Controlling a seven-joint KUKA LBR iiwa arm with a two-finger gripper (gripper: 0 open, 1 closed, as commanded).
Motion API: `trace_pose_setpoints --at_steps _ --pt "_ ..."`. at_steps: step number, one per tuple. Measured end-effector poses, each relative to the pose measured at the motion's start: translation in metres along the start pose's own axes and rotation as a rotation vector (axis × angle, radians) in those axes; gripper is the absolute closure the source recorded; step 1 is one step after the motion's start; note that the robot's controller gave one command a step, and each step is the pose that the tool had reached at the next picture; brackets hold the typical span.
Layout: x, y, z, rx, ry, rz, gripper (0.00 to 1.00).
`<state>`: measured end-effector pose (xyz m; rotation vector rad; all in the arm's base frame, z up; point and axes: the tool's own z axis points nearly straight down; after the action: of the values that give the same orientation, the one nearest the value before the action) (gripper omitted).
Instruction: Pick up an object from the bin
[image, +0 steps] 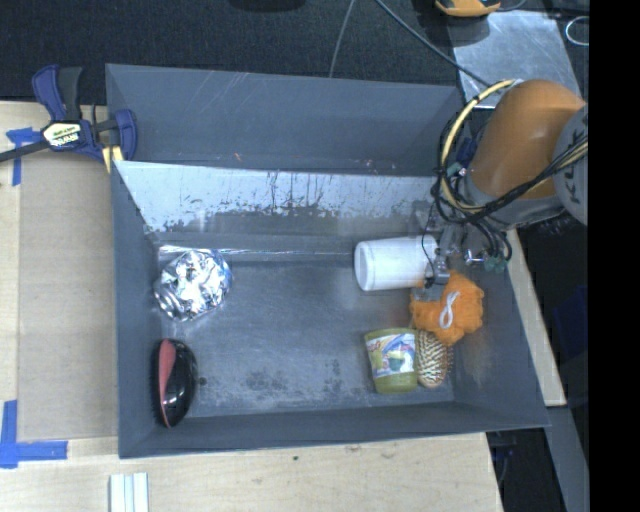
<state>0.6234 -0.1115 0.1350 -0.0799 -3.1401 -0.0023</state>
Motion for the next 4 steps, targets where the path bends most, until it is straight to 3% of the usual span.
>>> trace_pose_setpoints --at_steps 1,2,3,4 --pt "0.001 0.066 0.066 -0.001 0.003 -0.105 0.00" --pt "0.002 0.026 0.064 -0.004 0.000 -0.070 0.00" --pt "0.000 0.025 0.064 -0.006 -0.002 -0.088 0.00" --pt "0.012 0.025 0.063 -0.008 -0.008 -0.090 0.00"
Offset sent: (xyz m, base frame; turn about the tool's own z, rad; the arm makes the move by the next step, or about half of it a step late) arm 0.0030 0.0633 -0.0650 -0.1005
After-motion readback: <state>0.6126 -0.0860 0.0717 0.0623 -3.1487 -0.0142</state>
